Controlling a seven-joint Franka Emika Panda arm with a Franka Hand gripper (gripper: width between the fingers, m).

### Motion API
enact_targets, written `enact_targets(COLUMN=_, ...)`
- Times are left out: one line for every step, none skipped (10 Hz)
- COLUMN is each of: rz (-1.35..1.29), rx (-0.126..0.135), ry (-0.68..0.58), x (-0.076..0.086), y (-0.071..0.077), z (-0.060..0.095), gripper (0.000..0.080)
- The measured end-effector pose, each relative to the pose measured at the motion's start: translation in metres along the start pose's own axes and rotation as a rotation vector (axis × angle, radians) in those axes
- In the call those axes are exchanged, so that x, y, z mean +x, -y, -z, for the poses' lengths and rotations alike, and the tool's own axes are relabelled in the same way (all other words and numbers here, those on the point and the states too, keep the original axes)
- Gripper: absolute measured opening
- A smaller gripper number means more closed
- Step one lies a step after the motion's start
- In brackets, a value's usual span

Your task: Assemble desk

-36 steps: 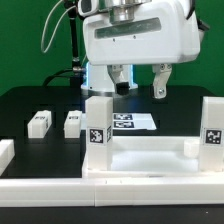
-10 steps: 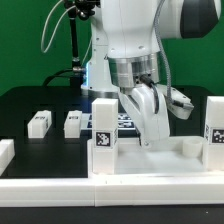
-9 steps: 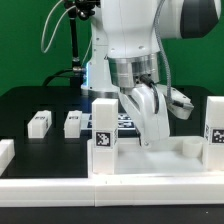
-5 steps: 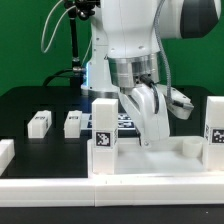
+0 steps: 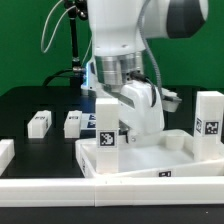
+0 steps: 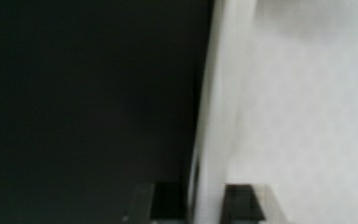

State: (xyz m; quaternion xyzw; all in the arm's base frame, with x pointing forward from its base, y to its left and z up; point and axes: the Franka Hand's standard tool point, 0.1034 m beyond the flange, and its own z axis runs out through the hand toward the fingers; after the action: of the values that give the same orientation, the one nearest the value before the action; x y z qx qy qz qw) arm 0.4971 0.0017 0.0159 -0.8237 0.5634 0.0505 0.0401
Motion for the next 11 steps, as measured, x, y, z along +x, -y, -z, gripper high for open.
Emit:
enact_targets(rz=0.133, rx=-0.002, ry=-0.002, x=0.01, y=-0.009, z=0.0, gripper=0.0074)
enact_targets(rz=0.283, rx=-0.008, ry=0.002, x=0.018, y=-0.016, z=0.001, gripper=0.0074)
enact_targets(rz=0.387, rx=-0.017, ry=0.0, x=0.025, y=-0.02, z=0.002, gripper=0.0074)
enact_targets(rz=0.43, rx=-0.017, ry=-0.003, x=0.026, y=-0.02, z=0.003, gripper=0.0074)
enact_targets(rz=0.502, rx=-0.017, ry=-0.007, x=0.03, y=-0.021, z=0.003, gripper=0.0074)
enact_targets(rz=0.57, rx=-0.019, ry=-0.009, x=0.031, y=-0.021, z=0.003, gripper=0.0073)
enact_targets(rz=0.617, rx=-0.023, ry=-0.007, x=0.031, y=-0.021, z=0.004, gripper=0.0073)
enact_targets(rz=0.792, rx=-0.039, ry=-0.003, x=0.039, y=-0.01, z=0.012, gripper=0.0069)
enact_targets(rz=0.928, rx=-0.035, ry=-0.031, x=0.047, y=0.01, z=0.02, gripper=0.0065)
enact_targets(rz=1.037, rx=-0.031, ry=-0.072, x=0.046, y=0.025, z=0.021, gripper=0.0065)
enact_targets(rz=1.165, rx=-0.017, ry=-0.131, x=0.043, y=0.038, z=0.019, gripper=0.0052)
